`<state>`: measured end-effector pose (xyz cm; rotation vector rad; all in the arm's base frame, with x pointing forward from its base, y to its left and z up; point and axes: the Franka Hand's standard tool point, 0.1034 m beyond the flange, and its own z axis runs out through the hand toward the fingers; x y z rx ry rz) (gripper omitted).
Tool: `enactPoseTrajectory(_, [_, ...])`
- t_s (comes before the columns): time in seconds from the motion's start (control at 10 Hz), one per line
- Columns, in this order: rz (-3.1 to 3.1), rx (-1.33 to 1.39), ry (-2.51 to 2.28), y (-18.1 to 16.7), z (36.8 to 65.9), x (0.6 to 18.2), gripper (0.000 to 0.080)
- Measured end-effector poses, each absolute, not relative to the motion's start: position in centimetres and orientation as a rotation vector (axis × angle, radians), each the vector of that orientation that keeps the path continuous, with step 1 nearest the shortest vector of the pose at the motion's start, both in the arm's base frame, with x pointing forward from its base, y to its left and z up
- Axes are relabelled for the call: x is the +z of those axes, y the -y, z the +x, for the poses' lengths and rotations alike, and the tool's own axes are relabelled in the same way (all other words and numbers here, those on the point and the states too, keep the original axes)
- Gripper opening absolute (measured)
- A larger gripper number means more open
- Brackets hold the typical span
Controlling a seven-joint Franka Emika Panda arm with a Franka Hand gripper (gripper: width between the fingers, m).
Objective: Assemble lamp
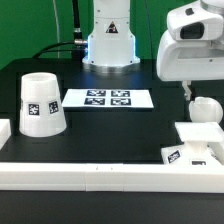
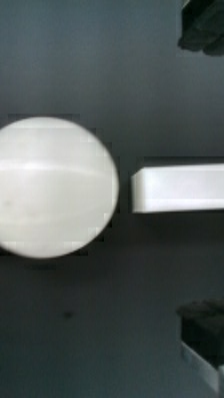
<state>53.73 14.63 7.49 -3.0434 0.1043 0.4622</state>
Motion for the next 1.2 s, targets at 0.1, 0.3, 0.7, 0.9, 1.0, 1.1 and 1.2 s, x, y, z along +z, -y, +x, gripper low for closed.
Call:
enactPoseTrajectory(0.1, [-3.038, 0.508, -0.106, -14.6, 54.0, 7.4, 0.0699])
enactPoseTrajectory(0.3, [-3.003, 0.750, -0.099, -14.1, 53.1, 7.3, 0.0699])
enactPoseTrajectory(0.7, [-2.920, 1.068, -0.060, -13.8, 52.3, 6.9, 0.0699])
enactPoseTrajectory(0.9, [-2.869, 1.214, -0.052, -13.5, 52.1, 6.4, 0.0699])
enactPoseTrajectory(1.0, [-2.850, 1.253, -0.032, -13.7, 52.1, 5.9, 0.0699])
enactPoseTrajectory(1.1, [-2.829, 1.314, -0.030, -13.9, 51.9, 5.8, 0.0699])
enactPoseTrajectory(1.2, [-2.847, 1.276, -0.050, -14.6, 52.3, 5.6, 0.0699])
